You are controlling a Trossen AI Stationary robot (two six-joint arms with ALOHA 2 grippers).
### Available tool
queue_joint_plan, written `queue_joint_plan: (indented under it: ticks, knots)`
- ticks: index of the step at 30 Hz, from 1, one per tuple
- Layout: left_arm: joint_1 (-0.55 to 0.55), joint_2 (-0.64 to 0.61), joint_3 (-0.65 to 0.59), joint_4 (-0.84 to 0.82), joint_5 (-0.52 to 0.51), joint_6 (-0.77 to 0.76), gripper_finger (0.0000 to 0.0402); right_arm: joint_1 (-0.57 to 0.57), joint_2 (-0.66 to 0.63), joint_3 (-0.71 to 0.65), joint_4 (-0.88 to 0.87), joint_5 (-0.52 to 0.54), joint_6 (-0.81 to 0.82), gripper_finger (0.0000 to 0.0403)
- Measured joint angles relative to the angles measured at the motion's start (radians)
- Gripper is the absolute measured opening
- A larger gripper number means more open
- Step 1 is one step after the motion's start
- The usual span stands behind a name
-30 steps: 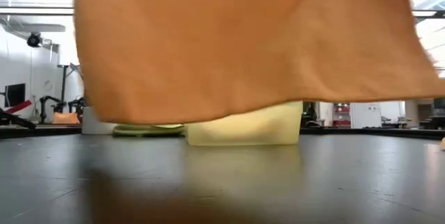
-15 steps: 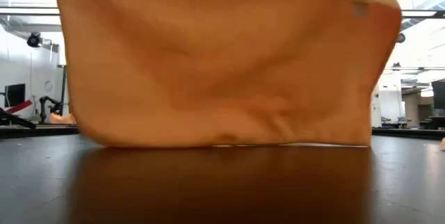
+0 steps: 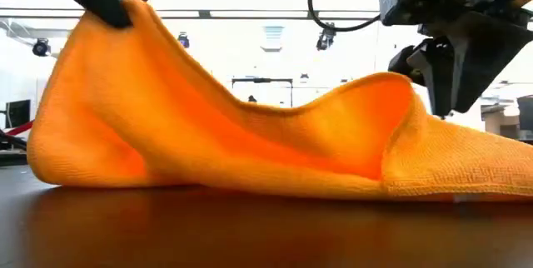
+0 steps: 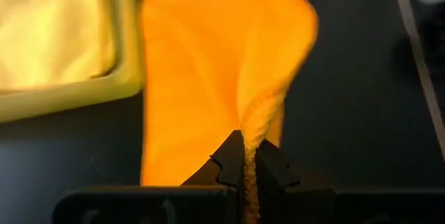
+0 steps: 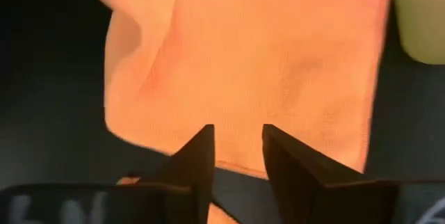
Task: Fold microfiber towels
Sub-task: Fold the left orange microfiber cloth
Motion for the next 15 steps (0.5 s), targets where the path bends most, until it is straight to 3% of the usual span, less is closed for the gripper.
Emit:
queue_joint_plan:
  ticks: [7, 15]
  knots:
    - [0.054, 0.009, 0.000, -0.002, -0.185, -0.156, 0.0000, 0.048, -0.014, -0.005, 0.058, 0.140, -0.043, 0.0149]
    - [0.104, 0.012, -0.018, -0.026, -0.233, -0.358, 0.0000, 0.144, 0.006, -0.032, 0.344, 0.243, -0.184, 0.0139]
